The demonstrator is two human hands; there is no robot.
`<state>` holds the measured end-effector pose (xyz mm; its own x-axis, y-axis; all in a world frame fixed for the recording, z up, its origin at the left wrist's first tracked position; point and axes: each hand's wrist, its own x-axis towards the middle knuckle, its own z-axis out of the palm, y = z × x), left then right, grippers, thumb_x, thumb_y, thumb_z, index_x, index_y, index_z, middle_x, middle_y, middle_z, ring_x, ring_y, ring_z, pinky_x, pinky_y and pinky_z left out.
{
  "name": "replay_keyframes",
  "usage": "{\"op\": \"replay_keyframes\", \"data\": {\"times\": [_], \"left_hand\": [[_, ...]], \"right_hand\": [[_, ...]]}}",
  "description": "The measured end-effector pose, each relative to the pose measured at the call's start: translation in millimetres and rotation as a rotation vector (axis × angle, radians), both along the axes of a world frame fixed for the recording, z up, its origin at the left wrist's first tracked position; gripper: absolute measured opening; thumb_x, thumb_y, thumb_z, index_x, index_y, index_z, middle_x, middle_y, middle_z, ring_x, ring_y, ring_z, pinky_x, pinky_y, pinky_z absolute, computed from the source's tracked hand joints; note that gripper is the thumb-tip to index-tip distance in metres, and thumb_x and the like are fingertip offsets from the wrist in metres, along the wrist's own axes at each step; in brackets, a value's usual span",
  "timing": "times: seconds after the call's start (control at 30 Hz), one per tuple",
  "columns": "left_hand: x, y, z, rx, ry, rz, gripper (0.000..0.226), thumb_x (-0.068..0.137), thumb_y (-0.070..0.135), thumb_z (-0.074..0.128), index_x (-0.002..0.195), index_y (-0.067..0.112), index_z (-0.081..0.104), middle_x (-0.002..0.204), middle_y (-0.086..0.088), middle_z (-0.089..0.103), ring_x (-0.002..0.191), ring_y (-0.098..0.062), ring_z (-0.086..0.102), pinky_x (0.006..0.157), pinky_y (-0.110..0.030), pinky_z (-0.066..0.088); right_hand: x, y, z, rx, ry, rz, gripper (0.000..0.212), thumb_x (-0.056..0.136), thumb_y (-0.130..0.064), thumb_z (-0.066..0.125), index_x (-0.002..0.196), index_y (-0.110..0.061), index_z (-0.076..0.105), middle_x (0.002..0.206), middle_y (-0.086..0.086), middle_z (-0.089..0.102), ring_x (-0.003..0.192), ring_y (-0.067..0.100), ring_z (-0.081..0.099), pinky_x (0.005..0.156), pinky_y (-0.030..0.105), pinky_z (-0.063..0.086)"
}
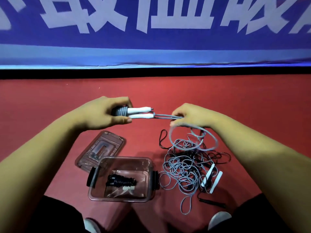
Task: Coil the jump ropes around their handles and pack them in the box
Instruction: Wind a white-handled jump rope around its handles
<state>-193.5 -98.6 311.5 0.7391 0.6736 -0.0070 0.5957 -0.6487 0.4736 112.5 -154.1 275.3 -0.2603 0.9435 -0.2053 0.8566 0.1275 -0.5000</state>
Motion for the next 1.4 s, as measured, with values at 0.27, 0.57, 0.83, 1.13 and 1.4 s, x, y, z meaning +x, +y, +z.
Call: {"op": "replay_keyframes", "data": {"times": [0.27,0.57,0.83,1.13,1.4], "left_hand": [[-1.9,-2.1,-3.5,-0.199,-0.217,0.054,0.046,0.071,0.060,0.067,0.091,0.020,0.057,0.069,-0.012,0.060,0.053,-0.015,0.049,0.052,-0.027,0.040],[36.2,-25.8,-6.9,-0.584,-0.625,0.108,0.028,0.087,0.023,0.065,0.094,0.002,0.048,0.070,-0.014,0.057,0.053,-0.020,0.040,0.047,-0.027,0.028],[40.3,-13.2,-16.1,-0.352,-0.436,0.337,0.029,0.085,0.020,0.076,0.097,0.006,0.053,0.079,-0.018,0.070,0.055,-0.025,0.061,0.057,-0.031,0.047],[43.9,-10.7,-38.8,0.196,0.275,0.377,0.027,0.085,0.045,0.066,0.097,0.027,0.050,0.091,-0.007,0.065,0.082,-0.033,0.061,0.067,-0.037,0.048],[65.6,-44.3,-34.2,0.047,0.317,0.010,0.022,0.085,0.043,0.068,0.094,0.025,0.058,0.062,0.008,0.052,0.062,-0.017,0.050,0.049,-0.018,0.030]], "right_hand": [[14.0,1.6,-12.3,-0.057,0.074,-0.140,0.033,0.077,-0.019,0.082,0.106,-0.007,0.071,0.084,0.000,0.069,0.063,-0.002,0.059,0.062,0.015,0.047],[-70.5,-10.1,-4.8,-0.178,0.749,-0.026,0.022,0.094,-0.012,0.061,0.115,-0.008,0.064,0.105,0.004,0.070,0.110,0.020,0.066,0.106,0.035,0.044],[-85.4,-14.4,7.9,-0.123,0.514,-0.212,0.021,0.100,-0.015,0.045,0.092,-0.009,0.063,0.062,0.002,0.041,0.047,0.015,0.033,0.046,0.026,0.031],[-80.1,-24.9,20.7,0.176,-0.092,0.018,0.021,0.095,-0.028,0.057,0.078,-0.018,0.065,0.066,0.005,0.057,0.066,0.028,0.055,0.061,0.035,0.043],[-55.6,-22.0,32.8,0.343,-0.129,0.027,0.014,0.089,-0.037,0.062,0.091,-0.027,0.072,0.085,-0.005,0.071,0.084,0.023,0.062,0.072,0.035,0.051]]}}
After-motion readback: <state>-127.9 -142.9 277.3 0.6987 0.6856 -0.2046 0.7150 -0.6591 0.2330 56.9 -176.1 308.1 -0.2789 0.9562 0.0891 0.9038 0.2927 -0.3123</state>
